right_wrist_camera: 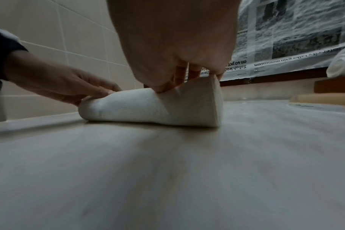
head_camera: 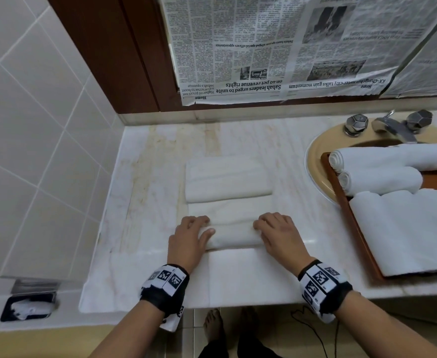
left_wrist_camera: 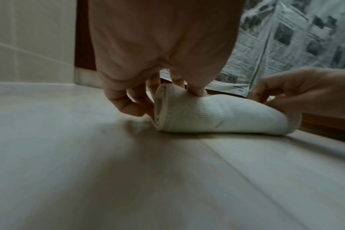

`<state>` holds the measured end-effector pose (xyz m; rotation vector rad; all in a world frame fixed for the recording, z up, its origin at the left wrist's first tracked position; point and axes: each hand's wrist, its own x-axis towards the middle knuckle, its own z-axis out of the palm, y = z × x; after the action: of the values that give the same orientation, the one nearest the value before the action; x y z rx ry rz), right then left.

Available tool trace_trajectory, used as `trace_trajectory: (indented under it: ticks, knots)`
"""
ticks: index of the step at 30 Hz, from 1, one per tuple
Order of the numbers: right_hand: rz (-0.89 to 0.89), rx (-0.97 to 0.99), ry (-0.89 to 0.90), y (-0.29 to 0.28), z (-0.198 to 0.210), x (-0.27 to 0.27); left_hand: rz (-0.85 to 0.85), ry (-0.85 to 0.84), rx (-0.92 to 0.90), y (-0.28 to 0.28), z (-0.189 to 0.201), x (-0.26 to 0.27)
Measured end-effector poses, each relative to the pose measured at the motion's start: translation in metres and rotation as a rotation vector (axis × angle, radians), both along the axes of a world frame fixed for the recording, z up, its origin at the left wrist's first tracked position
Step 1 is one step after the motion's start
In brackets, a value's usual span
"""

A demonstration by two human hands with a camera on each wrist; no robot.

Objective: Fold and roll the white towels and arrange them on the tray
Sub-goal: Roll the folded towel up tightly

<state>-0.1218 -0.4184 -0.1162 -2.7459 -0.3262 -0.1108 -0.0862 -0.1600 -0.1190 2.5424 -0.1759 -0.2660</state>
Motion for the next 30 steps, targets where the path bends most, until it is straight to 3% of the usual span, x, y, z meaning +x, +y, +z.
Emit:
trace_trajectory:
  ticks: [2, 5, 11, 15, 19, 22, 25, 30]
  knots:
    - [0.048, 0.019, -0.008, -0.002, 0.0, -0.007, -0.035, -0.109, 0.119, -0.004, 0.0, -0.005]
    - [0.097, -0.023, 0.063, -0.005, -0.002, -0.012, -0.012, -0.131, 0.123, -0.011, 0.0, -0.01]
    - [0.025, 0.024, 0.373, -0.006, 0.012, 0.019, -0.083, -0.183, 0.196, -0.023, -0.002, -0.026]
    - [-0.031, 0.066, 0.412, -0.007, 0.018, 0.027, -0.087, -0.168, 0.187, -0.015, -0.012, -0.024]
    - [0.01, -0.021, 0.306, -0.006, 0.016, 0.023, -0.122, -0.041, 0.169, -0.01, -0.004, -0.01]
    - [0.022, -0.175, 0.073, 0.003, 0.008, 0.018, -0.096, 0.1, 0.125, -0.012, 0.002, 0.004]
    - [0.038, -0.167, -0.101, 0.018, 0.002, 0.011, -0.073, 0.197, 0.127, -0.015, 0.004, 0.019]
    - [0.112, -0.177, 0.03, 0.026, -0.001, 0.005, -0.064, 0.344, 0.097, -0.017, 0.001, 0.032]
